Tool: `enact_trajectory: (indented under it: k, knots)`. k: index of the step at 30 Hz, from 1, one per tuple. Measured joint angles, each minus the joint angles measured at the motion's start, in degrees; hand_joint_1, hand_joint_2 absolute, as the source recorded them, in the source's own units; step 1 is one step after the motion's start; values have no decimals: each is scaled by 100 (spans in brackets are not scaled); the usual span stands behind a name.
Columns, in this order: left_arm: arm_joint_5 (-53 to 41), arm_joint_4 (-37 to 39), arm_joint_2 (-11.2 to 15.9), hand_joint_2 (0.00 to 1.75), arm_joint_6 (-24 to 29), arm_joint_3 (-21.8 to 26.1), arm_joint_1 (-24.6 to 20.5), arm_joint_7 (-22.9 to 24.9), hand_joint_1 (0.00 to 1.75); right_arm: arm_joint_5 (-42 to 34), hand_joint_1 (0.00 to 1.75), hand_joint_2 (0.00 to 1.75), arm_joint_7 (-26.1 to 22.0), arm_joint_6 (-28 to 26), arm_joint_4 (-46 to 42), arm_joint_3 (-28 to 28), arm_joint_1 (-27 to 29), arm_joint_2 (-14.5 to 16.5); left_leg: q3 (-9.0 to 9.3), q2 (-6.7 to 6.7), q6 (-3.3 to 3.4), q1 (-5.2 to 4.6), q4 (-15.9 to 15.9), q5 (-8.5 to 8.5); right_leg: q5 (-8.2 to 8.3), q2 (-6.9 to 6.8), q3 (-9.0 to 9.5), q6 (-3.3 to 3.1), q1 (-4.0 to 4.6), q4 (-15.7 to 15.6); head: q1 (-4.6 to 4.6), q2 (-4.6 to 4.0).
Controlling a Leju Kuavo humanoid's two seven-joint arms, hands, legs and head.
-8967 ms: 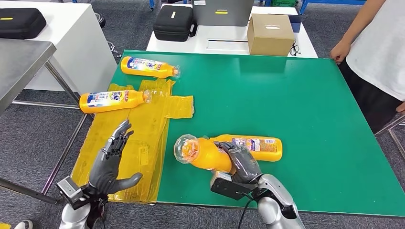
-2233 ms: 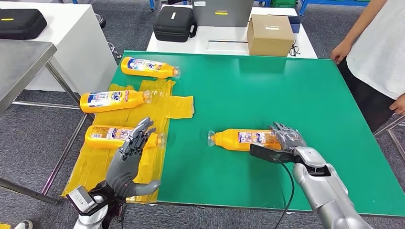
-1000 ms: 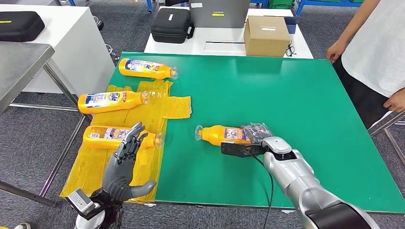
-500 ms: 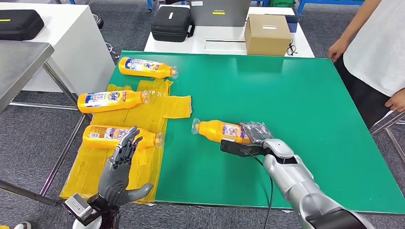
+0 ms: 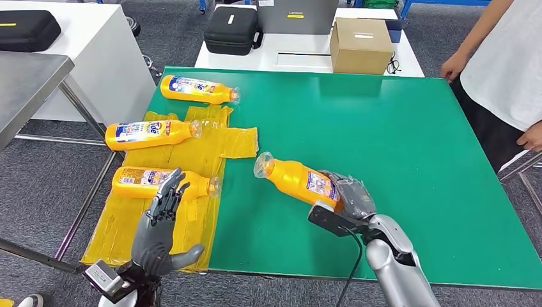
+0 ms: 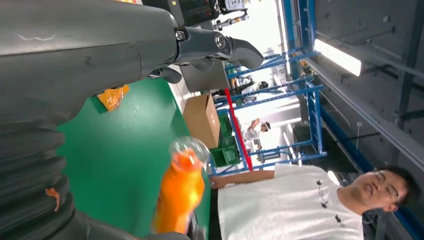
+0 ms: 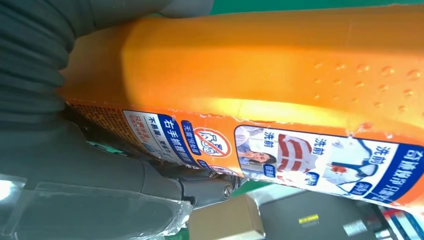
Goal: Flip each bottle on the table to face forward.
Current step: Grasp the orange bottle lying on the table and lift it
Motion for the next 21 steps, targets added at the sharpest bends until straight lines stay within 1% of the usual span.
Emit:
enact_trajectory:
  k: [5, 8, 13, 18, 21]
  knots:
    - [22, 194, -17, 175, 174, 160, -150, 1, 0, -43, 175, 175, -100, 112, -687, -145, 558, 11, 0, -1, 0, 0, 0, 0, 0, 0, 0, 0, 2, 1, -2, 0]
    - [65, 390, -26, 175, 156, 197, -297, 1, 0, -73, 175, 175, -120, 162, -1001, -179, 820, 51, -1, 0, -1, 0, -1, 0, 0, 0, -1, 0, 2, 1, -2, 0]
    - [85, 718, -63, 175, -3, 202, -535, 1, 0, -207, 175, 175, -233, 332, -1341, -221, 1054, 113, -1, 0, 0, 0, -1, 0, 0, 0, -1, 0, 0, 1, -1, 0]
    - [54, 926, -98, 175, -79, 201, -673, 1, 0, -211, 175, 175, -290, 414, -1546, -220, 1191, 162, -1, 0, 0, 0, 0, 0, 0, 0, -1, 0, -3, 1, -2, 0]
    - [51, 1055, -101, 175, -257, 176, -768, 48, 0, -184, 175, 175, -323, 518, -1617, -186, 1225, 190, -1, 0, 0, 0, 0, 1, 0, 0, -1, 0, -2, 1, -2, 0]
